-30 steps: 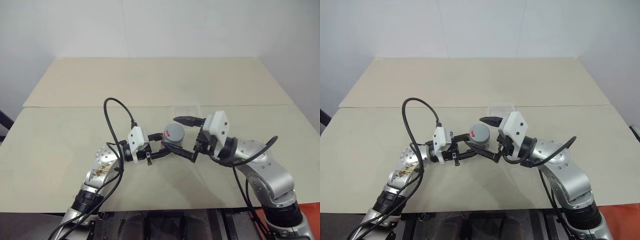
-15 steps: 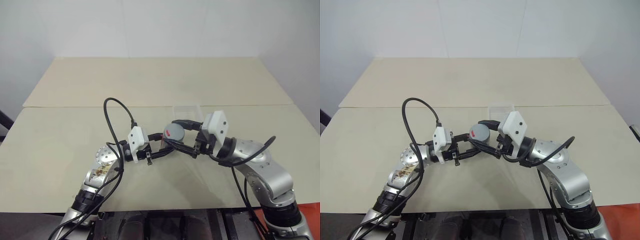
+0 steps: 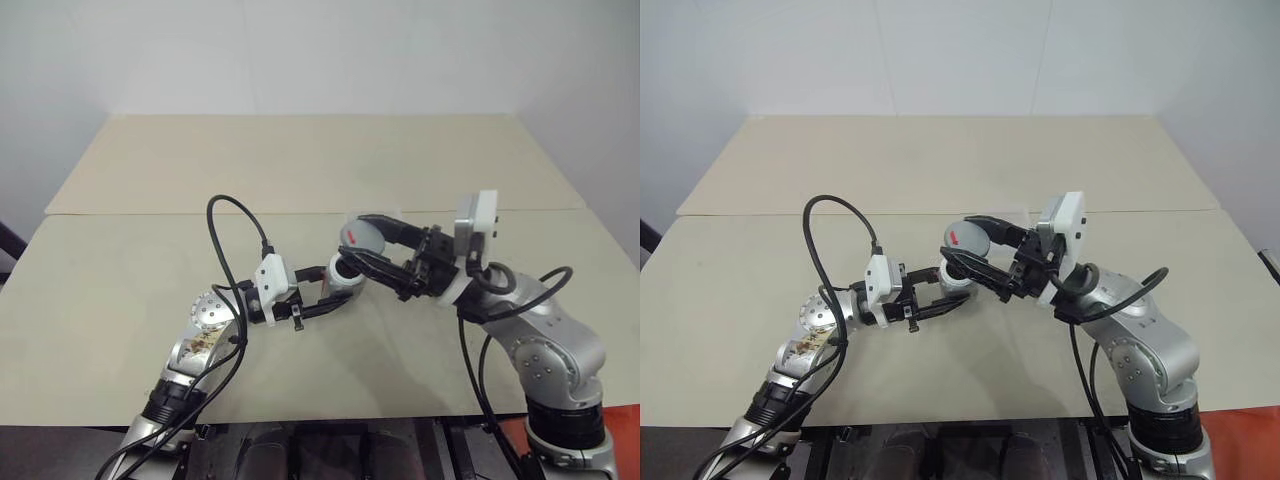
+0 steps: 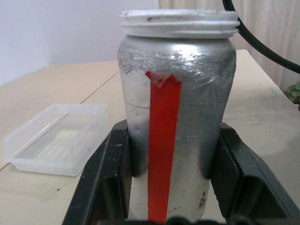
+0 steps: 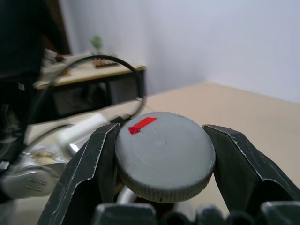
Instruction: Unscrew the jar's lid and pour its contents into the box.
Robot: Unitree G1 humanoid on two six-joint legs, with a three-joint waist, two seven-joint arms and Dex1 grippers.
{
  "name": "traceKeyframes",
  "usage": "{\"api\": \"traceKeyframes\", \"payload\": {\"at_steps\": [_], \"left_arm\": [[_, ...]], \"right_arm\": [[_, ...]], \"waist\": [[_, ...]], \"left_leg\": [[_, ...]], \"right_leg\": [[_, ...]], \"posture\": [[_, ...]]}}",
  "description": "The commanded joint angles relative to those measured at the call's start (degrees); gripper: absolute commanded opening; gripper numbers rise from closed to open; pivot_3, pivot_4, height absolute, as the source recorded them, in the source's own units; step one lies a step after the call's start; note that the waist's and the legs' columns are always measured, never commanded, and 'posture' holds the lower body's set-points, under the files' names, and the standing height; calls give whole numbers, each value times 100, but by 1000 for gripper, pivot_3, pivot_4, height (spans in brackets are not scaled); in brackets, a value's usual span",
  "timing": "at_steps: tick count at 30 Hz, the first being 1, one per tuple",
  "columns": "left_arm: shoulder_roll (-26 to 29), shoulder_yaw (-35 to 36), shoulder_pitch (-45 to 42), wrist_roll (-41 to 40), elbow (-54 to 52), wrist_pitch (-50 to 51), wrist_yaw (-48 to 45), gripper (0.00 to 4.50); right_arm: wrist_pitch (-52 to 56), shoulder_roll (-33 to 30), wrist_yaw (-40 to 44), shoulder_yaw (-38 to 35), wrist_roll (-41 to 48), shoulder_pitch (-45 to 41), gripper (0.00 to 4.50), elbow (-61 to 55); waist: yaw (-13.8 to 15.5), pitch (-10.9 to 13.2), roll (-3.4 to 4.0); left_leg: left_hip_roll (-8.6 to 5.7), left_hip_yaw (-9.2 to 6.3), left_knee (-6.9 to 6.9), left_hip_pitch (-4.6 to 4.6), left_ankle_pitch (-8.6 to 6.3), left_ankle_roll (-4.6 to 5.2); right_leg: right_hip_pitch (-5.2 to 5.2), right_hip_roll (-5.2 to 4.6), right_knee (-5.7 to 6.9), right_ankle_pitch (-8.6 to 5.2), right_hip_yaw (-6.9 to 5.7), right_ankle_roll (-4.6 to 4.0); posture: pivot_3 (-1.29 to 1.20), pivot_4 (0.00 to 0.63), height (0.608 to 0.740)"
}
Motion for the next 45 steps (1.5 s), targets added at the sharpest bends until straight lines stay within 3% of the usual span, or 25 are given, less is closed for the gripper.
{"api": "traceKeyframes", "payload": {"at_steps": [1, 6, 11, 18, 20, 24, 28, 32, 38, 41, 45], "left_arm": [[5, 51, -19, -11, -187, -61, 60, 1920], [49, 82, -68, 14, -155, -47, 113, 1920], [42, 78, -175, -27, -125, 33, 123, 1920], [-12, 54, -245, 102, -19, 25, 290, 1920], [-10, 53, -295, 132, 31, 38, 309, 1920], [5, 49, -432, 272, 240, -7, 331, 1920], [4, 62, -572, 398, 420, -38, 413, 1920], [-77, 9, -1015, 863, 968, -88, 790, 1920], [-317, -274, -2082, 2028, 2369, -526, 1738, 1920], [-600, -419, -2939, 2650, 3391, -523, 2570, 1920], [-778, -1027, -3956, 3857, 4934, -1394, 3961, 1920]], "right_arm": [[72, -378, -378, -528, -312, 260, 2777, -203], [1041, -1159, -917, -840, -741, 1172, 2777, -103], [1413, -1161, -1242, -662, -1058, 1875, 2777, -18], [2775, -662, -1725, -837, -630, 1856, 2777, 27], [3046, -640, -1748, -866, -569, 1797, 3486, 21], [3178, -735, -1743, -944, -597, 1731, 4492, -126], [3000, -881, -1733, -1057, -745, 1622, 4492, -395], [2692, -1352, -1357, -1406, -683, 1539, 4492, -905], [1484, -2027, -665, -1096, -1279, 1903, 4492, -1411], [1265, -1930, -717, -952, -1420, 1942, 4492, -1392], [1180, -1755, -865, -765, -1593, 1861, 4492, -1355]], "waist": [[16, 0, 0], [9, 0, -1], [-13, -5, 7], [-15, -9, 13], [-14, -11, 12], [-7, -12, 13], [-4, -12, 13], [-2, -12, 13], [39, -12, 9], [56, -10, 5], [69, -9, 3]], "left_leg": [[0, 0, 0, -2, 0, 0], [1, 2, -2, -2, 0, 0], [2, 4, -1, 2, 0, 0], [2, 3, 1, 2, -1, 3], [2, 3, 1, 3, -2, 4], [1, 1, 1, 3, -3, 5], [-1, 1, 3, 1, -4, 7], [-2, 1, 4, -2, -4, 7], [-15, -2, 3, -5, -5, 9], [-17, -3, 4, -12, -5, 10], [-23, -7, 7, -24, -6, 14]], "right_leg": [[0, 0, -1, 0, 0, 0], [0, -1, -3, 0, -1, 0], [-2, -1, -6, 0, 6, 0], [-1, -1, -9, 0, 13, 0], [1, -1, -9, 0, 14, 1], [0, -1, -9, 0, 12, 1], [1, -1, -9, 1, 12, 3], [-2, -1, -9, 1, 11, 3], [1, -1, -12, 1, 5, 5], [2, -1, -13, 6, 2, 13], [-3, -1, -19, 9, -3, 18]], "posture": [[0, 150, 740], [0, 150, 740], [0, 150, 740], [0, 150, 740], [0, 150, 740], [0, 150, 740], [0, 150, 740], [0, 150, 740], [0, 150, 740], [0, 150, 740], [0, 150, 740]]}}
